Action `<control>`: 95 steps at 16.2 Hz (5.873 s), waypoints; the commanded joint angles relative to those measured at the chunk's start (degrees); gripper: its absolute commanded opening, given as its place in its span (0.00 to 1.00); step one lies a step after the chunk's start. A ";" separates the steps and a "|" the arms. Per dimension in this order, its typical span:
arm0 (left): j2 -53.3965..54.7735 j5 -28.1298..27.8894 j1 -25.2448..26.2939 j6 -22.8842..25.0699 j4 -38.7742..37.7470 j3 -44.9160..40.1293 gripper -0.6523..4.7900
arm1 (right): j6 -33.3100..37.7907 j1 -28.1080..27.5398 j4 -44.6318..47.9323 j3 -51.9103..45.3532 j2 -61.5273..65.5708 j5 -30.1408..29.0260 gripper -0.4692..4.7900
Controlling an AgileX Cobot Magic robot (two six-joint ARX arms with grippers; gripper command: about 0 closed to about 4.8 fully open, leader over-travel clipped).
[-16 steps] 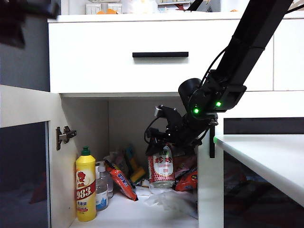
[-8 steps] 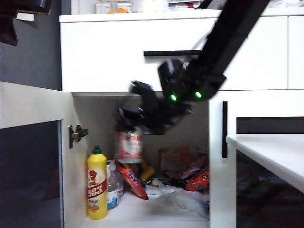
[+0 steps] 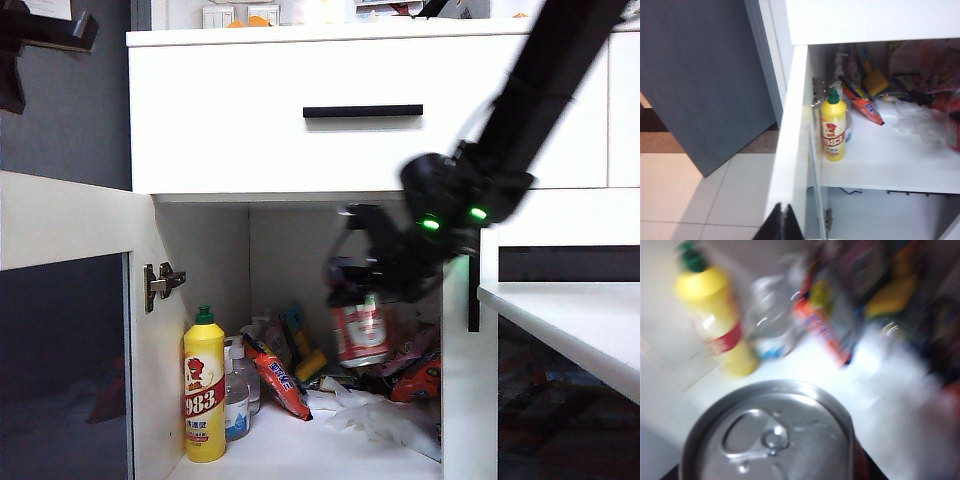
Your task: Open the left door of the white cabinet, pick up a can of beverage from the table on the right, place it inside the cabinet, and finally close the cabinet door.
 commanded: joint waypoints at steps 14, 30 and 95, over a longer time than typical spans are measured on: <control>-0.07 -0.28 0.00 -3.87 -4.90 -0.17 0.11 | 1.64 0.68 14.49 19.15 17.70 -5.07 0.43; -0.07 -0.31 0.00 -5.38 -6.91 -0.20 0.11 | 1.77 0.85 18.75 23.04 22.88 -1.27 0.43; -0.11 -0.31 -0.04 -5.38 -7.26 -0.20 0.11 | 8.39 3.17 -35.85 22.95 8.52 -18.12 0.89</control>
